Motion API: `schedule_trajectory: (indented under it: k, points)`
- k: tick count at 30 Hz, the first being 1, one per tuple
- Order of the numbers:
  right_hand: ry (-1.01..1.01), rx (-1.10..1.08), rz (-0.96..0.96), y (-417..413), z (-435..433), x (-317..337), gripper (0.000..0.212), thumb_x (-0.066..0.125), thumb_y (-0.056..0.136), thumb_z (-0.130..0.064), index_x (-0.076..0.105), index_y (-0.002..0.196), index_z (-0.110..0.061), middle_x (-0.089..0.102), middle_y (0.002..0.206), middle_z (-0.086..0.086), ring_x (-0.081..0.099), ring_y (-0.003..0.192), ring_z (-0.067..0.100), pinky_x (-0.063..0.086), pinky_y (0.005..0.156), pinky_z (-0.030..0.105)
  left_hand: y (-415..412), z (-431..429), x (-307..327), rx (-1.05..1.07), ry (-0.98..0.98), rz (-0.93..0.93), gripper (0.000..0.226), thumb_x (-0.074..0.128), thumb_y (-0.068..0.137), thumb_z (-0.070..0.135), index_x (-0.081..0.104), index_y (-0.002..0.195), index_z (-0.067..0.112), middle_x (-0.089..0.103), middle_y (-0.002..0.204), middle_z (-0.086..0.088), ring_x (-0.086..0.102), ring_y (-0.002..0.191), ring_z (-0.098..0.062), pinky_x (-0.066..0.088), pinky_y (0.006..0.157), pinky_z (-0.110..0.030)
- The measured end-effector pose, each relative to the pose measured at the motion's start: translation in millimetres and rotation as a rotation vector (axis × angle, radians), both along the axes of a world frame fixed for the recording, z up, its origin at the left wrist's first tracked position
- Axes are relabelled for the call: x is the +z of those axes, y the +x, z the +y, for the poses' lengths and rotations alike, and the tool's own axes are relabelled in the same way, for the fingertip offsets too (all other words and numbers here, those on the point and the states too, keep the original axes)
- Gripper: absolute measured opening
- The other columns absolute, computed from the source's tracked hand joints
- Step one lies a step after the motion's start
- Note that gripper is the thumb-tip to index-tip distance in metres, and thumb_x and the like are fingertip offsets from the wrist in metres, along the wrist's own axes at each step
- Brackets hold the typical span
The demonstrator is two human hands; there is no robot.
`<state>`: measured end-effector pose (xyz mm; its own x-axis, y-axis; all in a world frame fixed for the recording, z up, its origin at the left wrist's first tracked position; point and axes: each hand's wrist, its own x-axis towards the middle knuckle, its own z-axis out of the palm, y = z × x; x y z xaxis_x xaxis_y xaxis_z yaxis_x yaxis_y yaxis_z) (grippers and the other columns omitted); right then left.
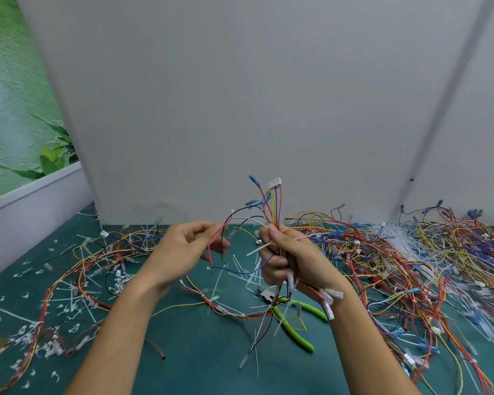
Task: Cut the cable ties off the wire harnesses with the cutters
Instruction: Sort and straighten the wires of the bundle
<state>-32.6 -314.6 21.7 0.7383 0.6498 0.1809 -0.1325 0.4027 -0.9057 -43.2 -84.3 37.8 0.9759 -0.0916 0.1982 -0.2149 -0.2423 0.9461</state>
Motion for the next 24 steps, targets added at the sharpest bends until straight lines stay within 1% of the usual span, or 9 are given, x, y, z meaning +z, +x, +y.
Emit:
schedule_trajectory:
  k: [4, 9, 11, 13, 16, 18, 20, 22, 24]
  points:
    - [-0.009, -0.038, 0.007, 6.6, -4.2, -3.3, 0.032, 0.059, 0.098, -0.048, 0.057, 0.09, -0.017, 0.031, 0.06, 0.0, 0.024, 0.042, 0.009, 0.02, 0.049, 0.024, -1.5, -3.4, 0.3, -0.008, -0.07, -0.016, 0.028, 0.059, 0.098, 0.027, 0.075, 0.096, 0.004, 0.061, 0.065, -0.001, 0.06, 0.067, -0.015, 0.053, 0.065, -0.022]
    - [-0.117, -0.22, 0.047, 11.2, -5.5, -5.3, 0.05, 0.062, 0.087, -0.065, 0.06, 0.096, -0.016, 0.042, 0.061, 0.006, 0.034, 0.038, 0.014, 0.024, 0.051, 0.028, -3.9, -0.5, 4.1, -0.046, -0.218, -0.028, 0.032, 0.065, 0.085, 0.035, 0.068, 0.079, 0.003, 0.053, 0.064, -0.01, 0.051, 0.058, -0.02, 0.051, 0.057, -0.023]
    - [-0.13, -0.284, 0.073, 12.7, -8.0, -5.5, 0.053, 0.064, 0.088, -0.063, 0.057, 0.103, -0.013, 0.051, 0.064, 0.008, 0.037, 0.037, 0.015, 0.024, 0.054, 0.031, -4.2, 1.6, 4.2, -0.09, -0.271, -0.024, 0.029, 0.064, 0.087, 0.033, 0.067, 0.078, 0.005, 0.051, 0.061, -0.006, 0.048, 0.058, -0.02, 0.049, 0.055, -0.024]
    - [-0.133, -0.307, 0.062, 13.3, -11.2, -4.9, 0.044, 0.061, 0.093, -0.055, 0.056, 0.101, -0.012, 0.058, 0.067, 0.011, 0.038, 0.035, 0.016, 0.024, 0.054, 0.031, -3.9, 3.5, 3.9, -0.118, -0.313, -0.023, 0.028, 0.064, 0.088, 0.033, 0.068, 0.082, 0.006, 0.049, 0.06, -0.002, 0.046, 0.059, -0.02, 0.046, 0.055, -0.025]
    - [-0.115, -0.32, 0.041, 12.2, -14.5, -2.3, 0.03, 0.059, 0.096, -0.044, 0.053, 0.097, -0.015, 0.061, 0.068, 0.013, 0.04, 0.034, 0.016, 0.032, 0.047, 0.025, -3.0, 6.9, 3.3, -0.134, -0.368, -0.02, 0.023, 0.069, 0.089, 0.031, 0.073, 0.083, 0.009, 0.05, 0.067, -0.003, 0.049, 0.063, -0.018, 0.042, 0.054, -0.026]
    - [-0.071, -0.319, 0.053, 12.0, -16.3, -1.8, 0.022, 0.059, 0.097, -0.039, 0.058, 0.096, -0.017, 0.061, 0.069, 0.012, 0.04, 0.035, 0.014, 0.034, 0.046, 0.024, -2.3, 9.0, 3.2, -0.127, -0.346, -0.033, 0.02, 0.07, 0.089, 0.03, 0.073, 0.077, 0.013, 0.058, 0.075, -0.005, 0.054, 0.073, -0.018, 0.045, 0.061, -0.027]
    - [-0.02, -0.308, 0.069, 12.3, -17.8, -1.7, 0.018, 0.058, 0.098, -0.036, 0.066, 0.092, -0.021, 0.059, 0.07, 0.009, 0.038, 0.036, 0.013, 0.033, 0.046, 0.024, 0.3, 11.3, 1.7, -0.123, -0.308, -0.033, 0.024, 0.069, 0.091, 0.03, 0.069, 0.074, 0.013, 0.07, 0.09, -0.007, 0.063, 0.089, -0.021, 0.049, 0.076, -0.034]
    - [0.023, -0.3, 0.085, 12.9, -19.0, -2.0, 0.018, 0.058, 0.099, -0.034, 0.068, 0.096, -0.02, 0.056, 0.07, 0.006, 0.036, 0.036, 0.01, 0.032, 0.045, 0.023, 3.6, 14.2, -1.1, -0.156, -0.296, 0.008, 0.03, 0.064, 0.093, 0.033, 0.065, 0.083, 0.005, 0.075, 0.11, -0.012, 0.069, 0.106, -0.028, 0.048, 0.091, -0.044]
    - [0.068, -0.295, 0.111, 14.7, -20.3, -3.5, 0.019, 0.058, 0.098, -0.034, 0.064, 0.103, -0.017, 0.054, 0.069, 0.002, 0.034, 0.036, 0.007, 0.034, 0.044, 0.023, 4.8, 16.1, -3.0, -0.224, -0.306, 0.071, 0.037, 0.06, 0.092, 0.036, 0.059, 0.098, -0.001, 0.072, 0.119, -0.018, 0.07, 0.11, -0.037, 0.049, 0.094, -0.046]
